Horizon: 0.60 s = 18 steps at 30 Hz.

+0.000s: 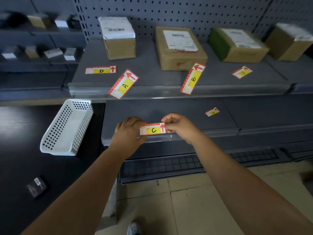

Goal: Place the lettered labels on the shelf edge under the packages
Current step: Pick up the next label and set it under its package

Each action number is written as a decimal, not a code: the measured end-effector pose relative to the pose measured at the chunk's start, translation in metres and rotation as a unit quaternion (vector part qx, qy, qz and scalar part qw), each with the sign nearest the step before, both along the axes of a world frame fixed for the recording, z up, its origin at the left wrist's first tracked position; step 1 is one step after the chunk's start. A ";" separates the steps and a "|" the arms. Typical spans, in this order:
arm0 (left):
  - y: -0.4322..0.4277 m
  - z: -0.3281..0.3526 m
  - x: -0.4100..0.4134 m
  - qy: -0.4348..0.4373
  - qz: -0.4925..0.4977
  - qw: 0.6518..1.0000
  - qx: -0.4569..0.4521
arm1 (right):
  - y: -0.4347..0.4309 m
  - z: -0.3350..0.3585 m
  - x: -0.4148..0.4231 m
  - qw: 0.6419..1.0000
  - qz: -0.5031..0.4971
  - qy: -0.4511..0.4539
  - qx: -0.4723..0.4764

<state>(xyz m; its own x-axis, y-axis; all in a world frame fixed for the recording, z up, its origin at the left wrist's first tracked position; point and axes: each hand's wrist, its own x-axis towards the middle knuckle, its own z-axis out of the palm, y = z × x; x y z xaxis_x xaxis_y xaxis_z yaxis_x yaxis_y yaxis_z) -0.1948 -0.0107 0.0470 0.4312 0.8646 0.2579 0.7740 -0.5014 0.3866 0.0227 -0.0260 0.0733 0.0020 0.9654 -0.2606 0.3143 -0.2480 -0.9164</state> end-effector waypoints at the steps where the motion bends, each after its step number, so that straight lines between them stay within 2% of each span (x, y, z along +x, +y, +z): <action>1: -0.009 0.006 0.005 -0.002 0.002 1.000 0.005 | -0.012 0.005 0.004 1.000 0.003 -0.010 0.011; 4: -0.041 0.027 0.026 -0.003 0.005 1.000 0.022 | -0.056 0.025 0.020 0.988 0.048 -0.124 0.080; 6: -0.064 0.042 0.042 -0.002 0.005 0.999 0.034 | -0.084 0.039 0.034 0.965 0.079 -0.210 0.138; 8: -0.088 0.059 0.059 -0.003 0.001 0.999 0.047 | -0.110 0.053 0.049 0.947 0.088 -0.255 0.176; 12: -0.131 0.088 0.091 -0.004 -0.011 0.998 0.057 | -0.158 0.077 0.081 0.929 0.075 -0.288 0.220; 18: -0.177 0.122 0.140 -0.018 -0.042 0.995 0.092 | -0.219 0.109 0.133 0.930 0.019 -0.267 0.253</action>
<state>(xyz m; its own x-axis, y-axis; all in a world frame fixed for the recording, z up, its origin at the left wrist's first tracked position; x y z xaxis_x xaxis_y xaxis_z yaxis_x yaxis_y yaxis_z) -0.0546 -0.1878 0.1694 0.4872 0.7622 0.4262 0.7135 -0.6289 0.3090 0.1557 -0.2451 0.1819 -0.0370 0.9661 0.2556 0.7573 0.1940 -0.6236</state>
